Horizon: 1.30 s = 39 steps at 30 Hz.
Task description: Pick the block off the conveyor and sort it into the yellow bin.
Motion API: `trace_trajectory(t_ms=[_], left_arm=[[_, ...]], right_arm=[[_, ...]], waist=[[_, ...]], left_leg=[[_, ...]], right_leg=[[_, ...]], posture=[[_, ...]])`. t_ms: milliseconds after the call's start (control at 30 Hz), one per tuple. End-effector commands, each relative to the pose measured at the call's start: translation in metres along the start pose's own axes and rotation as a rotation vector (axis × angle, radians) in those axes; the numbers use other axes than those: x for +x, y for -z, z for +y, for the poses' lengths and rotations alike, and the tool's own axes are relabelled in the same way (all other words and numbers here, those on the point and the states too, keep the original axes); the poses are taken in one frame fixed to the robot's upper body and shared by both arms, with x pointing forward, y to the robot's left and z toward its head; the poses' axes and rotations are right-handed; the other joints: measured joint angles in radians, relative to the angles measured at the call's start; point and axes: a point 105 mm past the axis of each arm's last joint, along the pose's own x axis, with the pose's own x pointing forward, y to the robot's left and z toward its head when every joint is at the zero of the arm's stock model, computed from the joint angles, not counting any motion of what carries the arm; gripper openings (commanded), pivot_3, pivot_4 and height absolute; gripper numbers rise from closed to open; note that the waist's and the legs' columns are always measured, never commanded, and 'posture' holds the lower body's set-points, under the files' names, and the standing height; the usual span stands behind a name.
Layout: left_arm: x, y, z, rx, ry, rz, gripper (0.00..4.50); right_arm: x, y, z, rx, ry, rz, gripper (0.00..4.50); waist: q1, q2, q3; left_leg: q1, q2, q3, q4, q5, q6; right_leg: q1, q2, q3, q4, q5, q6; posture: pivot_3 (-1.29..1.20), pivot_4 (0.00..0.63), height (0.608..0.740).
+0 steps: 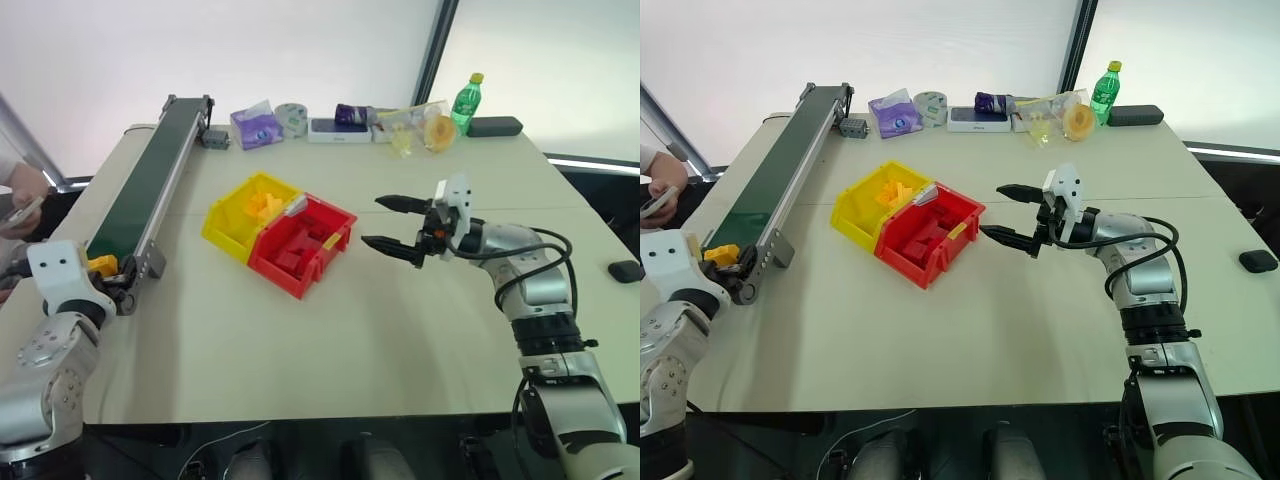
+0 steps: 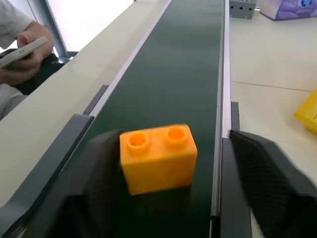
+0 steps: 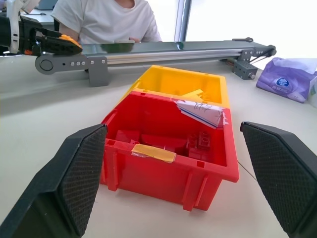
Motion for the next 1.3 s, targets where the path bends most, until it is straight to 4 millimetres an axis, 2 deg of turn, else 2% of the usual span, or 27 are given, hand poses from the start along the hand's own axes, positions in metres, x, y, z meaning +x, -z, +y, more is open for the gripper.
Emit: trace_trajectory(t_ms=[33,67,167,233,333,400,500,600,700,867,967,1033,1067,1167,1200,1300], left_arm=[[-0.005,-0.017,0.001,0.004,-0.002,-0.062,1.68],[-0.005,-0.023,0.001,-0.002,-0.001,-0.086,1.26],[-0.004,-0.045,-0.009,-0.018,0.037,-0.173,1.3],[-0.002,-0.061,-0.025,-0.02,0.101,-0.234,1.3],[0.003,-0.07,-0.054,0.006,0.225,-0.25,1.3],[0.008,-0.07,-0.081,0.024,0.333,-0.247,1.3],[0.028,-0.065,-0.118,0.052,0.403,-0.2,1.3],[0.044,-0.064,-0.138,0.057,0.401,-0.175,1.3],[0.065,-0.056,-0.17,0.087,0.454,-0.141,1.3],[0.08,-0.052,-0.196,0.087,0.509,-0.146,1.3],[0.085,-0.051,-0.201,0.092,0.522,-0.159,1.3],[0.089,-0.051,-0.2,0.08,0.513,-0.159,2.34],[0.09,-0.053,-0.199,0.087,0.504,-0.172,2.62],[0.088,-0.059,-0.201,0.066,0.511,-0.2,4.15],[0.087,-0.062,-0.201,0.051,0.522,-0.211,4.44],[0.082,-0.07,-0.197,0.032,0.526,-0.239,4.44]], right_arm=[[-0.004,-0.015,-0.002,-0.048,0.009,-0.034,4.5],[-0.004,-0.015,-0.003,-0.049,0.01,-0.034,4.5],[-0.004,-0.015,-0.004,-0.049,0.011,-0.033,4.5],[-0.003,-0.015,-0.004,-0.047,0.01,-0.033,4.5],[-0.003,-0.014,-0.005,-0.046,0.011,-0.035,4.5],[-0.003,-0.013,-0.006,-0.045,0.012,-0.035,4.5],[-0.002,-0.012,-0.006,-0.048,0.012,-0.033,4.5],[-0.002,-0.013,-0.006,-0.053,0.011,-0.033,4.5],[-0.001,-0.018,-0.004,-0.06,0.012,-0.037,4.5],[-0.002,-0.022,0.0,-0.064,0.02,-0.033,4.5],[-0.003,-0.022,0.0,-0.062,0.029,-0.029,4.5],[-0.003,-0.022,0.001,-0.06,0.034,-0.027,4.5],[-0.003,-0.022,0.001,-0.06,0.036,-0.027,4.5],[-0.003,-0.023,0.0,-0.059,0.039,-0.026,4.5],[-0.003,-0.023,0.0,-0.059,0.038,-0.026,4.5],[-0.002,-0.023,0.0,-0.056,0.035,-0.028,4.5]], waist=[[0.0,0.0,0.0],[0.0,0.0,0.0],[0.002,0.0,0.0],[0.005,0.0,0.0],[0.007,0.0,0.0],[0.01,0.0,0.0],[0.023,0.0,0.0],[0.025,0.0,0.0],[0.026,0.0,0.0],[0.021,0.0,0.0],[0.021,0.0,0.0],[0.022,0.0,0.0],[0.023,0.0,0.0],[0.024,0.0,0.0],[0.025,0.0,0.0],[0.025,0.0,0.0]], left_leg=[[0.0,0.0,0.0,0.0,0.0,0.0],[0.0,0.0,0.0,0.0,0.0,0.0],[0.0,0.0,0.0,0.0,0.0,0.0],[0.0,0.0,0.0,0.0,0.0,0.0],[0.0,0.0,0.0,0.001,0.0,0.0],[0.0,-0.001,0.0,0.001,0.0,0.0],[0.0,-0.001,0.0,0.001,0.0,0.0],[0.0,-0.003,0.0,0.002,0.0,0.0],[0.0,-0.003,0.0,0.002,0.0,0.0],[0.0,-0.003,0.001,0.001,0.0,0.0],[0.0,-0.003,0.001,0.001,0.0,0.0],[0.0,-0.003,0.002,0.001,0.0,0.0],[0.0,-0.003,0.002,0.001,0.0,0.0],[0.0,-0.003,0.002,0.001,0.0,0.0],[0.0,-0.003,0.002,0.001,0.0,0.0],[0.0,-0.003,0.002,0.001,0.0,0.0]], right_leg=[[0.0,0.0,0.0,0.0,0.0,0.0],[0.0,0.0,0.0,0.0,0.0,0.0],[0.0,0.0,0.0,0.0,0.0,0.0],[0.0,0.0,0.0,0.0,0.0,0.0],[0.001,0.0,0.0,0.0,0.0,0.0],[0.001,0.0,0.0,0.0,0.0,0.0],[0.001,0.001,0.0,0.0,0.0,0.0],[0.001,0.002,0.0,0.0,0.0,0.0],[0.001,0.002,0.0,0.0,0.0,0.0],[0.0,0.002,0.0,0.0,0.0,0.0],[-0.001,0.002,0.0,0.0,0.0,0.0],[-0.001,0.002,0.0,0.0,0.0,0.0],[-0.001,0.002,0.0,0.0,0.0,0.0],[-0.001,0.002,0.0,0.0,0.0,0.001],[-0.001,0.002,0.0,0.0,0.0,0.001],[-0.001,0.002,0.0,0.0,0.0,0.001]], posture=[[0.0,0.15,0.74],[0.0,0.15,0.74],[0.0,0.15,0.74],[0.0,0.15,0.74],[0.0,0.15,0.74],[0.0,0.15,0.74],[0.0,0.15,0.74],[0.0,0.15,0.74],[0.0,0.15,0.74],[0.0,0.15,0.74],[0.0,0.15,0.74],[0.0,0.15,0.74],[0.0,0.15,0.74],[0.0,0.15,0.74],[0.0,0.15,0.74],[0.0,0.15,0.74]])
